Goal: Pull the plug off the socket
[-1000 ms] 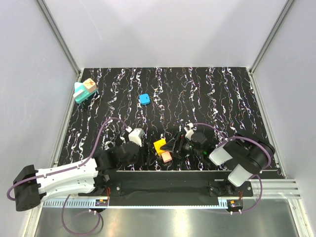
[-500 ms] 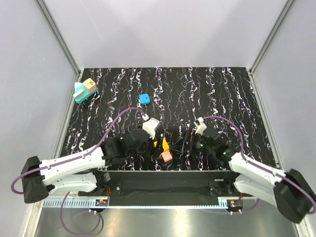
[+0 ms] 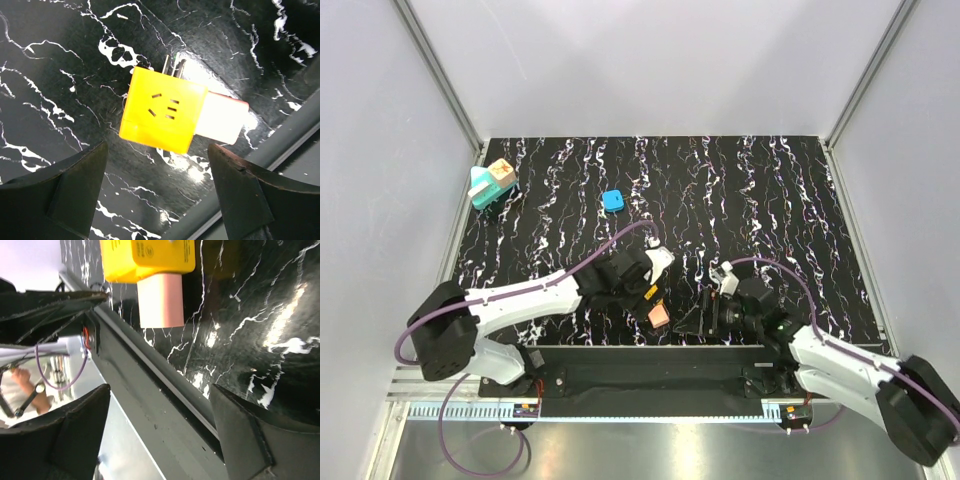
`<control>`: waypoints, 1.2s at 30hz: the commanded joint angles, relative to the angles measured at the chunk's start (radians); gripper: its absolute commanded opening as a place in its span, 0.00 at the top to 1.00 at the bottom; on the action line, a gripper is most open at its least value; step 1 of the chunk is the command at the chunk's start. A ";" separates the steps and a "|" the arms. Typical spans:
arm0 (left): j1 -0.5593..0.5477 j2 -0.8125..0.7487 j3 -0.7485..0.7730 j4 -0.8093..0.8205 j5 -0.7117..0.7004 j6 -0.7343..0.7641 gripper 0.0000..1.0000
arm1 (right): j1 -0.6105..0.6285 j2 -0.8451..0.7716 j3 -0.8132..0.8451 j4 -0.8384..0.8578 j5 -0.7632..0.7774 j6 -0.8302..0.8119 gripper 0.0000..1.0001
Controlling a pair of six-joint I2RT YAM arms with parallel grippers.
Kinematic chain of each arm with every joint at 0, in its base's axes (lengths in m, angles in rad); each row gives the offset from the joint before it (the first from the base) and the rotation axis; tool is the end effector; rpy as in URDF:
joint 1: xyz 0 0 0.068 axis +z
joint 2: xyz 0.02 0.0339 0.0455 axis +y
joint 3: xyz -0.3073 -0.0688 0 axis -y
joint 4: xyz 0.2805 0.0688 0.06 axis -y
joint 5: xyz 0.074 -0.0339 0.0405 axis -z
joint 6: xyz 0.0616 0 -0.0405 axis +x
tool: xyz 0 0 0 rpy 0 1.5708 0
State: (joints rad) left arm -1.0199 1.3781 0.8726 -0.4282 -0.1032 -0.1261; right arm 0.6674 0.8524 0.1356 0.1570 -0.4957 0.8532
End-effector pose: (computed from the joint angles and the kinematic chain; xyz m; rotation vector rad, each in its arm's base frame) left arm 0.1709 -0.2660 0.2230 1.0550 2.3011 -0.3427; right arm 0.1211 0.1327 0.1377 -0.1112 2.4016 1.3447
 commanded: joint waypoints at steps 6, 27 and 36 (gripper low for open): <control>0.035 0.059 0.054 0.072 0.086 0.065 0.18 | -0.002 0.272 0.029 0.320 -0.125 0.000 0.27; 0.052 0.133 0.062 0.120 0.106 0.051 0.37 | -0.005 0.784 0.056 0.860 -0.205 0.164 0.44; 0.052 0.136 0.045 0.147 0.108 0.037 0.63 | -0.028 0.803 0.042 0.860 -0.161 0.182 0.40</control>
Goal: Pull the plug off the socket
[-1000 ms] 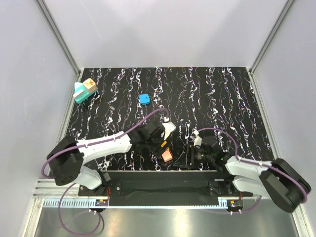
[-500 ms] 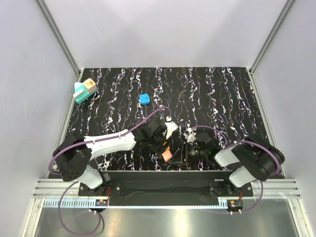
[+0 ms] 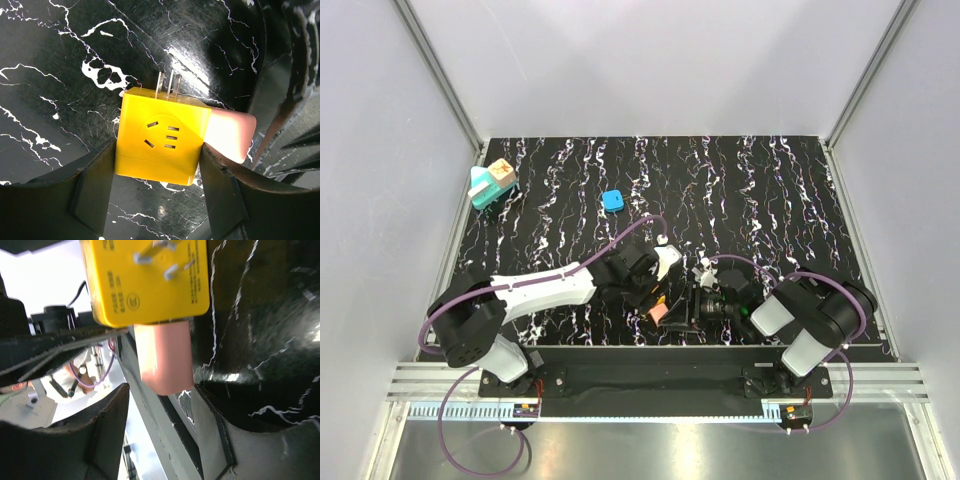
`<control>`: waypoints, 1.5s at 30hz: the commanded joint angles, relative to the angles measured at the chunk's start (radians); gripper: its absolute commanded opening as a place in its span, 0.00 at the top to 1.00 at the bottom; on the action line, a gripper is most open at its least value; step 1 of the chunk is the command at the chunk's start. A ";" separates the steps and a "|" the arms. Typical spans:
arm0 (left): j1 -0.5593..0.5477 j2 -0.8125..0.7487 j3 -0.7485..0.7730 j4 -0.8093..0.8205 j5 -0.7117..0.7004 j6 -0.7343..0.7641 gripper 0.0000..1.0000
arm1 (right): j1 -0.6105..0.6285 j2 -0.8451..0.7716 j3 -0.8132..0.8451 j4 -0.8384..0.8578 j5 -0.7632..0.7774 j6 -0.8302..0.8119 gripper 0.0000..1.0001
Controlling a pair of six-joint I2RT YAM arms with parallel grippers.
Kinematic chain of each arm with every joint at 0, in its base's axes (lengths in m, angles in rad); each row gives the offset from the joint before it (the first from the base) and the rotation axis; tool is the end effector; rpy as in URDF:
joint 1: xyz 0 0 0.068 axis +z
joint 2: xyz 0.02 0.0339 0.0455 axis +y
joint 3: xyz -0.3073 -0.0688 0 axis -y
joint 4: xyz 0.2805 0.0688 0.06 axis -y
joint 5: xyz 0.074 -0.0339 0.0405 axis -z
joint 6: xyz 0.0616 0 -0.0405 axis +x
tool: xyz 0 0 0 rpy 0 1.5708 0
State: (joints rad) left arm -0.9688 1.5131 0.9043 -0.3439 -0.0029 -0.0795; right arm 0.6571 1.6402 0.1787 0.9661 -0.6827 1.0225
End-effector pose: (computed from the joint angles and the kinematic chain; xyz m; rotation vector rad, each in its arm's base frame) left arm 0.1957 -0.2845 0.1986 1.1066 2.3252 -0.4082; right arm 0.1653 0.1766 0.0899 -0.0634 2.4332 1.6219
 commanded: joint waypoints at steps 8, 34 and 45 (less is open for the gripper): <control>0.001 0.001 -0.050 0.114 0.007 -0.026 0.84 | -0.040 0.032 -0.012 0.054 0.055 0.042 0.41; -0.033 0.013 -0.128 0.164 -0.026 -0.032 1.00 | -0.096 0.090 0.053 0.008 0.038 -0.010 0.48; -0.033 0.038 -0.122 0.158 -0.045 -0.037 1.00 | -0.096 0.159 0.019 0.075 0.043 -0.010 0.84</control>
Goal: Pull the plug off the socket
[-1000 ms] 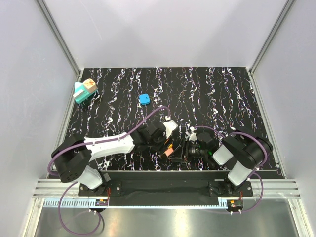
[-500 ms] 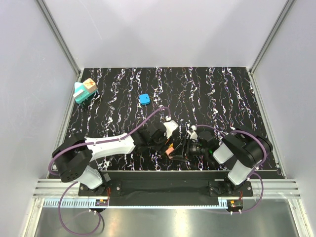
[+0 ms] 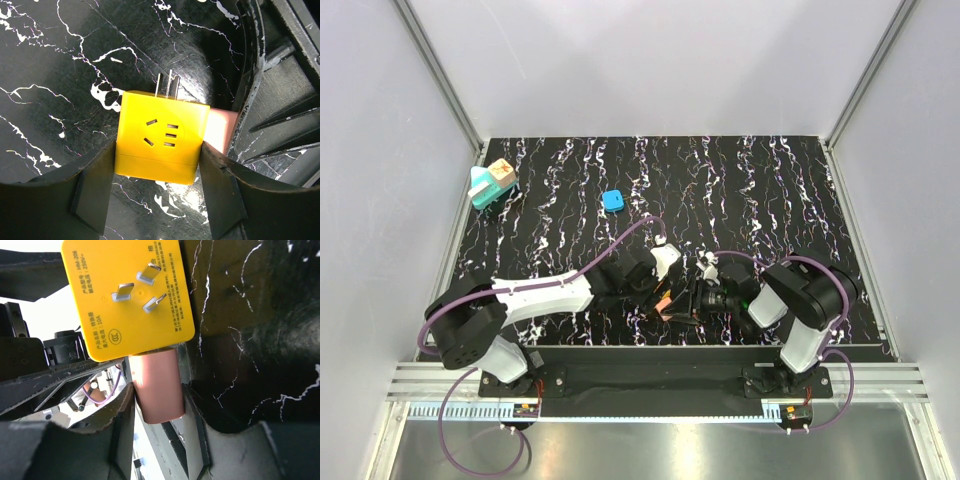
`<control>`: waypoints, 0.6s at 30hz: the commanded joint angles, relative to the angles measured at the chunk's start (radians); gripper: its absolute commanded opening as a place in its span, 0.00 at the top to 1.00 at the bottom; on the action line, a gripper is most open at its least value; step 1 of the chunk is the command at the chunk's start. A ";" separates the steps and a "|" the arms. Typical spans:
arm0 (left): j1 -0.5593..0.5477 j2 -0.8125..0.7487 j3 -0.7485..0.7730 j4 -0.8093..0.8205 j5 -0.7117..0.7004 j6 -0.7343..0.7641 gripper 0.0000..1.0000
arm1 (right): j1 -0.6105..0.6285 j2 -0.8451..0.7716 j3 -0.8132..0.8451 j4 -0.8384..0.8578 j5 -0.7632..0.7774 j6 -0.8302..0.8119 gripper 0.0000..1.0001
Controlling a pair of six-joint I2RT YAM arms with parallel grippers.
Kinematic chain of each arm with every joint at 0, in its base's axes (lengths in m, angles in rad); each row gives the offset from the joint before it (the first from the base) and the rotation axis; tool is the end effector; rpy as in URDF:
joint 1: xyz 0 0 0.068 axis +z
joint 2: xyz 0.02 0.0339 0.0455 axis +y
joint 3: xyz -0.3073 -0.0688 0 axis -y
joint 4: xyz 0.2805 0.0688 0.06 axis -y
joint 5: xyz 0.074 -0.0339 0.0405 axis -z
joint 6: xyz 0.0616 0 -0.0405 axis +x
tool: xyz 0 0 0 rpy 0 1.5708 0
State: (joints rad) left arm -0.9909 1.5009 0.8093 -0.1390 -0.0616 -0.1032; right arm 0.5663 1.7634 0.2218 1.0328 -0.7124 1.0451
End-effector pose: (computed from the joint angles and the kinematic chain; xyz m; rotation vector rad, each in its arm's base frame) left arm 0.1918 -0.2859 0.1873 1.0234 2.2204 -0.4291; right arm 0.1913 0.1694 0.0777 0.0590 2.4280 1.6165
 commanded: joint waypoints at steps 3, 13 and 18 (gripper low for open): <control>-0.011 0.053 -0.025 -0.047 -0.015 -0.018 1.00 | -0.005 0.067 -0.064 0.071 0.082 -0.022 1.00; -0.011 0.101 -0.004 -0.054 -0.082 -0.030 1.00 | -0.005 0.309 -0.121 0.436 0.065 0.067 1.00; -0.011 0.110 0.004 -0.062 -0.121 -0.041 1.00 | -0.003 0.278 -0.167 0.429 0.071 0.056 1.00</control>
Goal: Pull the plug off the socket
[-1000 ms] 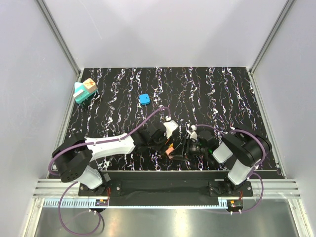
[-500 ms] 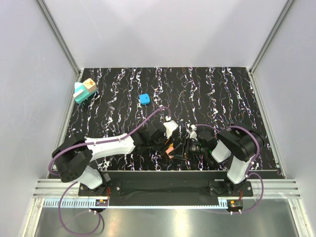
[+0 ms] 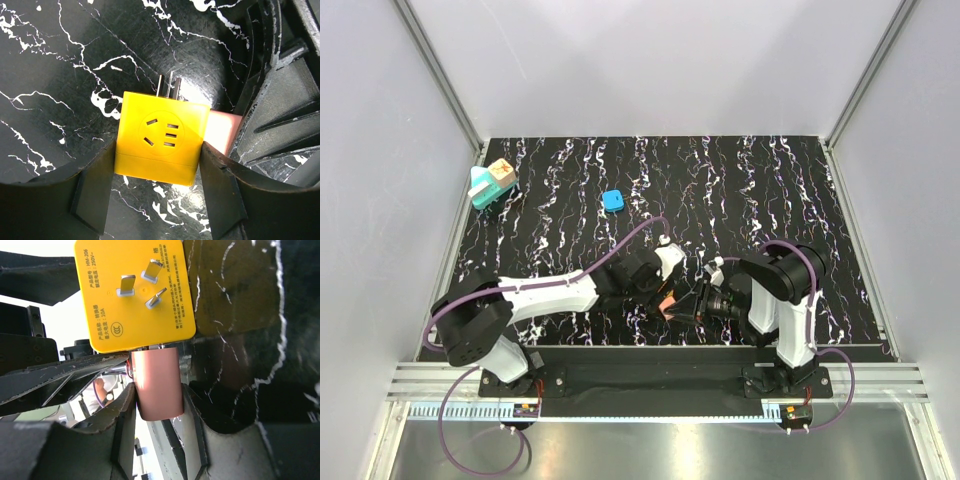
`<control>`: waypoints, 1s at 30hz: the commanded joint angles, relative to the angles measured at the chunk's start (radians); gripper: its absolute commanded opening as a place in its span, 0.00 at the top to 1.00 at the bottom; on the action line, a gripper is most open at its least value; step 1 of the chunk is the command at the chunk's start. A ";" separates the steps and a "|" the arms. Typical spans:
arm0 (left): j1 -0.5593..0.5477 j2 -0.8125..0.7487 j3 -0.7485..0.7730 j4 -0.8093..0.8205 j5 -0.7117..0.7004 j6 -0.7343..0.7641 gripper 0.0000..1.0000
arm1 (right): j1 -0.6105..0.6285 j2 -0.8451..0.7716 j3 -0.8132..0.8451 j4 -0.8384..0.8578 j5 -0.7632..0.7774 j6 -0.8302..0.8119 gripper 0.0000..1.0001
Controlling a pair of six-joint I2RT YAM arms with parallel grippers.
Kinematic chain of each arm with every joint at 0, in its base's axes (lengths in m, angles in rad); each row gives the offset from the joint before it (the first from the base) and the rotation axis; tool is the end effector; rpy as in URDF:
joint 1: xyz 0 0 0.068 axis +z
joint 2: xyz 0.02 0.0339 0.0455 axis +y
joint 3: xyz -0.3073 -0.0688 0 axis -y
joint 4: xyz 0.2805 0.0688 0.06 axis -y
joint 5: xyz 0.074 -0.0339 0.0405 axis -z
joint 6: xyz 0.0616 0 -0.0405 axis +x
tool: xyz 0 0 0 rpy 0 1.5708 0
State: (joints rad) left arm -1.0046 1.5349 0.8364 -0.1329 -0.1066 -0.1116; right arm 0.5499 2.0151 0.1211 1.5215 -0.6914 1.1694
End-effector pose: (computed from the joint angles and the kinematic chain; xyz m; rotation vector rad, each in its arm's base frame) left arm 0.1952 -0.2948 0.1862 1.0050 2.2158 -0.3891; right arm 0.1781 0.1553 0.0617 0.1589 2.3136 1.6945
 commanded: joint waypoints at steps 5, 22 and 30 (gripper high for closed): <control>0.003 0.087 -0.020 -0.071 -0.096 -0.037 1.00 | 0.013 -0.053 -0.093 -0.138 0.052 -0.088 1.00; 0.041 0.134 0.018 -0.109 -0.183 -0.088 1.00 | 0.015 -0.174 -0.109 -0.182 0.032 -0.027 1.00; 0.064 0.117 0.010 -0.103 -0.170 -0.088 1.00 | 0.022 -0.407 -0.098 -0.427 0.049 -0.040 1.00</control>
State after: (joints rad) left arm -0.9981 1.5810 0.8898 -0.1440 -0.1181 -0.1913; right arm 0.5495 1.7142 0.0776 1.2427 -0.5594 1.1431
